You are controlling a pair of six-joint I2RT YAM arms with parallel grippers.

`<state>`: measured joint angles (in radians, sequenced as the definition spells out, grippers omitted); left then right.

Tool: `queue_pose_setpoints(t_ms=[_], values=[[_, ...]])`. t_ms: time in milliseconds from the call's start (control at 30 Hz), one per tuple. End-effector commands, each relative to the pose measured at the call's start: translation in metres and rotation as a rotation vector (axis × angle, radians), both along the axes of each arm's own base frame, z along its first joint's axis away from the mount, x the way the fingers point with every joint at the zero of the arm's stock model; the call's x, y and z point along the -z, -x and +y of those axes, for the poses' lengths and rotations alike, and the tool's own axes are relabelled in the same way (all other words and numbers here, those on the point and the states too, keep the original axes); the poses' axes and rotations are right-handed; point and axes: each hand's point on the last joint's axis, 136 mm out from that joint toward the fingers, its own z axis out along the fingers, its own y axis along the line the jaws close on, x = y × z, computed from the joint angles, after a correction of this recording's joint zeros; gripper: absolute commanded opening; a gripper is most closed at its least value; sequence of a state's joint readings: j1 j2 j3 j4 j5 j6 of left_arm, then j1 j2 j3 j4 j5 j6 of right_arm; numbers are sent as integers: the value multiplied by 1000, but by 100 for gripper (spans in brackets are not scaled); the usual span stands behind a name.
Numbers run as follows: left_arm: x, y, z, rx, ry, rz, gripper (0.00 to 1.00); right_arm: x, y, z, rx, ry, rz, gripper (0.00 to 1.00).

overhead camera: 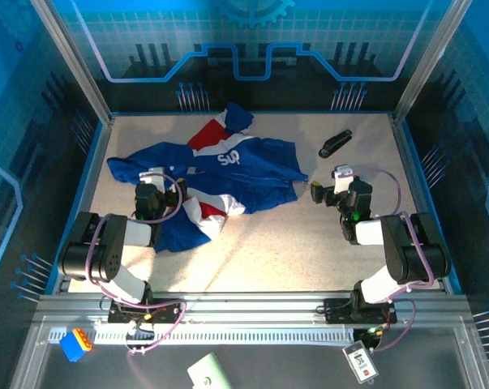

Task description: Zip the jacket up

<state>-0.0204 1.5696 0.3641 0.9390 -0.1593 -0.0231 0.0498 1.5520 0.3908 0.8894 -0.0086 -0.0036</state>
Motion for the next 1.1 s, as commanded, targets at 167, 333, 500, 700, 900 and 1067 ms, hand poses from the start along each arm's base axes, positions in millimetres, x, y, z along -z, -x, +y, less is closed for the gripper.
queue_pose_setpoints(t_ms=[167,333,500,700,900,1067], values=[[-10,-4,-2,20,-6,-24,99,-7,-3,-3,6,2,-18,100],[-11,-4,-2,22,-5,-25,99,-7,-3,-3,5,2,-18,100],[-11,-4,-1,19,-10,-28,99,-7,-3,-3,3,0,-17,100],[-34,11,-2,10,-20,-90,99,-12,1,12,-94,2,-33,100],[-63,24,1,-42,12,-80,99,-38,8,27,-128,54,1,100],[-72,41,-4,-51,114,-1,99,-59,0,45,-120,86,100,100]])
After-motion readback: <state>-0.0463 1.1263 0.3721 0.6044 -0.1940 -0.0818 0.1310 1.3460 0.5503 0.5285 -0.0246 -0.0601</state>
